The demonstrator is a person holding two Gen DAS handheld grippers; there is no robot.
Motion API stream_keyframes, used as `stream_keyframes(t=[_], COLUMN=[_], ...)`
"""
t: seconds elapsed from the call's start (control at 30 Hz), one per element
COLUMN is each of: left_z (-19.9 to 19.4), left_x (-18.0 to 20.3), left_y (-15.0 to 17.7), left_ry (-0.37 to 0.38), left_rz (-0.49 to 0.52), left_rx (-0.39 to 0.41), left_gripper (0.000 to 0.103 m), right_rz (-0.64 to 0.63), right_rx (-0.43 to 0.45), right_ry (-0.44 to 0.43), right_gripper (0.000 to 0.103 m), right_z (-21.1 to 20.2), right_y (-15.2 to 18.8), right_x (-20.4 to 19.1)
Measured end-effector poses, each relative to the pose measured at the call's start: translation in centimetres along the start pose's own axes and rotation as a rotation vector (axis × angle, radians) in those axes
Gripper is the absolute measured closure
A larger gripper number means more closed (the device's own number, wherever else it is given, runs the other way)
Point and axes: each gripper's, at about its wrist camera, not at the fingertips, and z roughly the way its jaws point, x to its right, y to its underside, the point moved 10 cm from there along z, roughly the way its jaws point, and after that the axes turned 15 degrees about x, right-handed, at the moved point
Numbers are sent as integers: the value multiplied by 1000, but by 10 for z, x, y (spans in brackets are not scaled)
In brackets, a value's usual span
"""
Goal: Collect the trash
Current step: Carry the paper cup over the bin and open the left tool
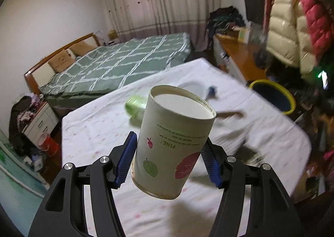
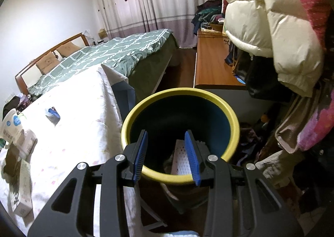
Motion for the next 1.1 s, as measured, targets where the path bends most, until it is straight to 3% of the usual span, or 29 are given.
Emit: stream_keyframes(t=[0.27,0.5,0.93,1.1], left_z=[12,69,193,222], left_x=[106,214,392,417], left_y=[-49,-77,-61,-47], left_ry=[211,372,503,484], left_rz=[0,15,76,81], left_rx=[43,17,-126,-162], left_gripper=[42,42,42,42], right_rz=[18,37,109,129], right_rx=[46,69,48,37], right_ry=[26,75,150,158], right_gripper=[68,68,68,68], right_z=[-31,-49,-53,-52], right_y=[-5,2,20,28], right_x=[28,65,131,142])
